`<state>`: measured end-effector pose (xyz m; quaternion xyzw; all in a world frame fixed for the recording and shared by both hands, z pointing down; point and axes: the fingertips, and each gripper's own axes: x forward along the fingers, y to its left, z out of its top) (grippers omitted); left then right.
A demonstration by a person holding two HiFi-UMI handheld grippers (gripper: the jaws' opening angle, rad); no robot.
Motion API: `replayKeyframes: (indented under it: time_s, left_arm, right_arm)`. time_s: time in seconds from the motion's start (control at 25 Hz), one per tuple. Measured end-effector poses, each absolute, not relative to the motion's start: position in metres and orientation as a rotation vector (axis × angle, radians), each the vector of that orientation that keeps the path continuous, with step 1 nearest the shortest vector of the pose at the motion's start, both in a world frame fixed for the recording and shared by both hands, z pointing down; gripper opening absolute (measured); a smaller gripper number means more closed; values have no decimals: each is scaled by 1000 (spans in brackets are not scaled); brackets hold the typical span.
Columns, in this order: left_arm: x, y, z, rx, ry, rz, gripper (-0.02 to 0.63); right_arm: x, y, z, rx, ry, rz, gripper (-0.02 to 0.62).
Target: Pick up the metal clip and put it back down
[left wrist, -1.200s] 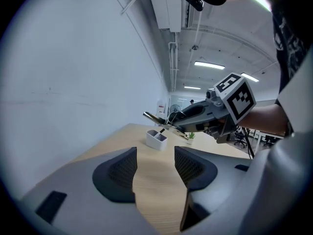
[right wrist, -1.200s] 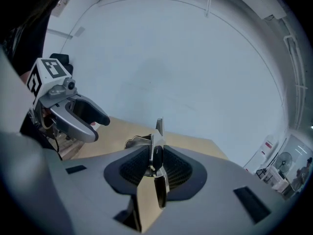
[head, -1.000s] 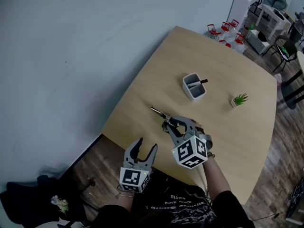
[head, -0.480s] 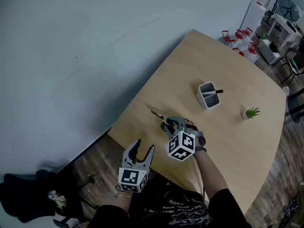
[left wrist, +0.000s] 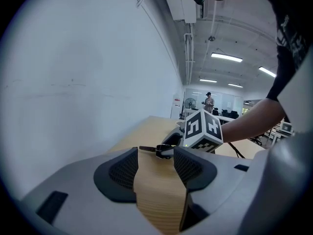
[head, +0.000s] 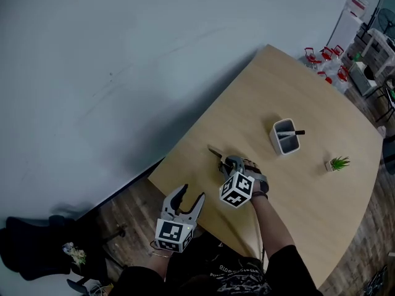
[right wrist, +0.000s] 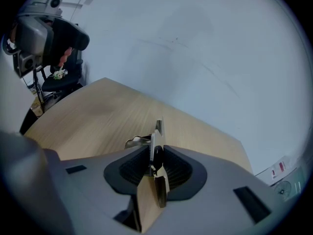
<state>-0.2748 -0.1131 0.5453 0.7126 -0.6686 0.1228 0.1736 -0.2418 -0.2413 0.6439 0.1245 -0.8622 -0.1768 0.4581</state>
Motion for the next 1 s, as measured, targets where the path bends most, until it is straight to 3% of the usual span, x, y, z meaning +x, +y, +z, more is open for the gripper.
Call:
replayKeyframes:
  time_s: [0.56,0.72,1.0]
  left_arm:
    - [-275,-105,555,1993,-1897,401,235]
    - [-275,-100,554,1989,-1905,385,235]
    - [-270,-99,552,1989,-1909,356,235]
  right_arm:
    - [-248,-239,661,271,-2060,-530,125]
    - [-248,-233,657,280,-2123,-413,268]
    - [-239,-226,618,364,-2262,-270,295]
